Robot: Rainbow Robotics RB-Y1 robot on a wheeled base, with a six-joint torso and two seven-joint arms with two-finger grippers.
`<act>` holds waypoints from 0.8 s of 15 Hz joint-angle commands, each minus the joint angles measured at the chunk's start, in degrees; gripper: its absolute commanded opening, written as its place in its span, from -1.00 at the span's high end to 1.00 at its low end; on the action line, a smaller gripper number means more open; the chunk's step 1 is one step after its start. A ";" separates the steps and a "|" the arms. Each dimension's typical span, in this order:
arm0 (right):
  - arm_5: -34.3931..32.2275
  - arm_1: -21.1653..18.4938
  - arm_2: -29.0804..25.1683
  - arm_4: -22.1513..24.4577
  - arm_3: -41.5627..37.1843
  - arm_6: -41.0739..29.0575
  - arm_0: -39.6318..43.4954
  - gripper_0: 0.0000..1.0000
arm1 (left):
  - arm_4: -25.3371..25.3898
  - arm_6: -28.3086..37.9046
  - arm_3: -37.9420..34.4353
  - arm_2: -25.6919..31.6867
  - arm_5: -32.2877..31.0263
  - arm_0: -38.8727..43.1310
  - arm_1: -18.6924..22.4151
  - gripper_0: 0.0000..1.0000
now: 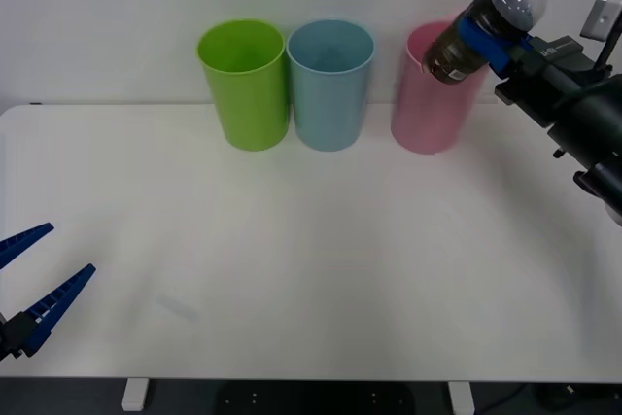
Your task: Grasp the object on the table and drop it into the matching bin: aluminum can to the light blue bin, PET bottle to the pink bin.
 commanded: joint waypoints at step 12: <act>0.20 -0.51 2.53 6.38 33.60 4.20 -26.23 1.00 | 0.00 0.00 0.00 0.00 0.00 0.00 0.00 -1.00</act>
